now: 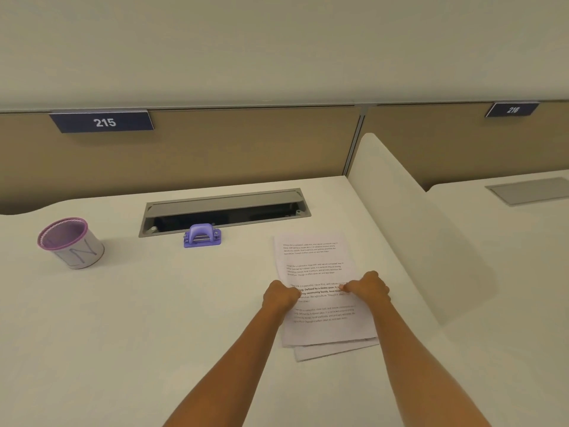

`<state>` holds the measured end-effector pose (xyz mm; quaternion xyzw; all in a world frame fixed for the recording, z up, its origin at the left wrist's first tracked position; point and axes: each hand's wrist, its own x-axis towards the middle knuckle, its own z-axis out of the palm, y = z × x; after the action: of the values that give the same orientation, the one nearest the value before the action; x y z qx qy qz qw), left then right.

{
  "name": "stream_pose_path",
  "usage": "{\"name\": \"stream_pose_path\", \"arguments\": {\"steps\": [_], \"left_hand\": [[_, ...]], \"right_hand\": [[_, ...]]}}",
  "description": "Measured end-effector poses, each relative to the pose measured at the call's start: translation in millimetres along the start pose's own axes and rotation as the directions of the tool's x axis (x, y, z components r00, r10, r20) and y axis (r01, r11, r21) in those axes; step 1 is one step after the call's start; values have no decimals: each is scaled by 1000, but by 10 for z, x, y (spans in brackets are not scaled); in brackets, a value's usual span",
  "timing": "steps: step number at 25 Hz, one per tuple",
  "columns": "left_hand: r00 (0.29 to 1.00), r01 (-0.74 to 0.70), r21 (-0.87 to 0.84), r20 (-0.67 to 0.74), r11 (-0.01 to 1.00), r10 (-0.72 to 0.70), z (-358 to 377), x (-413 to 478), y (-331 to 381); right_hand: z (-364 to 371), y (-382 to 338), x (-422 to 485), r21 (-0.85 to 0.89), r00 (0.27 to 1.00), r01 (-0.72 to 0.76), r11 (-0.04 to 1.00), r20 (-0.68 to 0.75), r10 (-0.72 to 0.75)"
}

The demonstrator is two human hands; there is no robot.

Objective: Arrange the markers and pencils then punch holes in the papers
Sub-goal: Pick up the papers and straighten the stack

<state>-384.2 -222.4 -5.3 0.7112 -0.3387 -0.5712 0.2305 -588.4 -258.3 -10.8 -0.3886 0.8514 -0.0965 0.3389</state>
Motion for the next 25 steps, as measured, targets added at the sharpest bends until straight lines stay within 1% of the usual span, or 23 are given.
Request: {"name": "stream_pose_path", "arguments": {"steps": [2, 4, 5, 7, 8, 9, 10, 11, 12, 13, 14, 16, 18, 20, 22, 25], "left_hand": [[1000, 9, 8, 5, 1000, -9, 15, 19, -72], [1000, 8, 36, -30, 999, -7, 16, -1, -152], [998, -10, 58, -59, 998, 14, 18, -6, -198], [989, -73, 89, -121, 993, 84, 3, -91, -242], [981, -116, 74, -145, 990, 126, -13, -160, -245], [971, -167, 45, -167, 985, 172, -33, -210, -253], [962, -218, -2, -170, 976, 214, -76, -298, -241], [952, -275, -68, -158, 959, 262, -145, -363, -235], [944, -320, -129, -131, 938, 304, -236, -427, -229], [934, -355, -173, -95, 919, 343, -329, -473, -237], [924, -381, -205, -58, 902, 377, -438, -526, -238], [910, -400, -266, 2, 877, 416, -637, -608, -241], [888, -434, -286, 23, 855, 459, -804, -703, -198], [859, -490, -291, 0, 822, 512, -938, -817, -125], [834, -537, -294, -45, 790, 550, -1081, -917, -55], [803, -585, -289, -74, 758, 591, -1271, -1003, -29]], "right_hand": [[31, 41, 45, 103, 997, -24, 994, 72, 16], [35, 79, 28, 197, 993, -34, 980, 117, 11], [56, 84, -22, 196, 991, -40, 980, 131, 14], [140, 93, -169, 103, 994, -11, 995, 109, 0], [198, 91, -251, 97, 997, 23, 995, 73, -30], [250, 112, -333, 164, 996, 59, 985, 63, -70], [293, 158, -396, 314, 991, 89, 945, 68, -116], [283, 184, -489, 492, 984, 97, 865, 84, -158], [260, 199, -545, 643, 974, 96, 760, 97, -205], [196, 194, -620, 737, 959, 82, 671, 125, -255], [128, 176, -687, 791, 940, 71, 608, 151, -306], [-13, 99, -803, 830, 900, 102, 548, 158, -406], [-139, -21, -926, 851, 850, 166, 498, 132, -510], [-235, -166, -1070, 871, 795, 203, 446, 119, -594], [-292, -290, -1176, 879, 755, 241, 412, 96, -648], [-260, -352, -1209, 859, 728, 302, 412, 71, -682]]}}
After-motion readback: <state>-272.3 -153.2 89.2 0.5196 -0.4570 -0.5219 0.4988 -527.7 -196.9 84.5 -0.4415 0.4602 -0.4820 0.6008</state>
